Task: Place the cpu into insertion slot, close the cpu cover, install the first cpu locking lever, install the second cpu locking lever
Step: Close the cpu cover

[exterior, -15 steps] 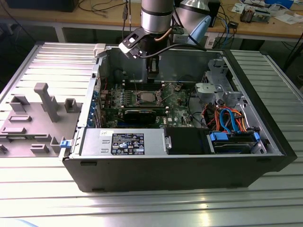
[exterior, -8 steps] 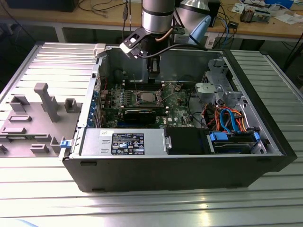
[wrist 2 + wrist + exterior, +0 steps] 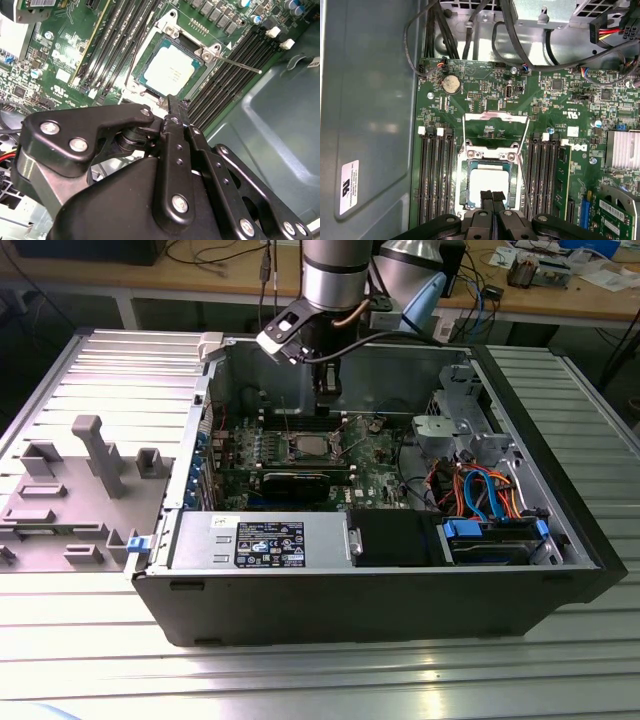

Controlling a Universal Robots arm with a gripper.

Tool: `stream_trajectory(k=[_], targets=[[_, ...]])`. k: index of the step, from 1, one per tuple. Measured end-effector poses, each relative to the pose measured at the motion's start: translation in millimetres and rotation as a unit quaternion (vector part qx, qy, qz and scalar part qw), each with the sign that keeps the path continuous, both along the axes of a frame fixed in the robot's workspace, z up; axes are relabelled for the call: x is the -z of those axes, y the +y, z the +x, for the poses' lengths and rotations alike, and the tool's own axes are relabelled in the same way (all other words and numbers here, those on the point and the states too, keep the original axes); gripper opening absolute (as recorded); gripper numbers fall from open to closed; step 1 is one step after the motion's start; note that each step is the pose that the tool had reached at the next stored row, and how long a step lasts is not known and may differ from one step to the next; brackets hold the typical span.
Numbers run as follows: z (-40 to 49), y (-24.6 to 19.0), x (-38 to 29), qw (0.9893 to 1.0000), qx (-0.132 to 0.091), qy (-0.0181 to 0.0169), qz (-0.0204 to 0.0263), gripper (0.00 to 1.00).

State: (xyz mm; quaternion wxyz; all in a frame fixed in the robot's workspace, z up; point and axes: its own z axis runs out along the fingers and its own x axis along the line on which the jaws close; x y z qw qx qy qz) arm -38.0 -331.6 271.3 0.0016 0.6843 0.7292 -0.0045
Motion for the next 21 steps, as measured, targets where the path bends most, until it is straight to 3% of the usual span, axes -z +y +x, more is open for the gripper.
stream_trajectory(k=[21], targets=[[6.9,0.0,0.0,1.0000,0.000,0.0000,-0.0019,0.11]])
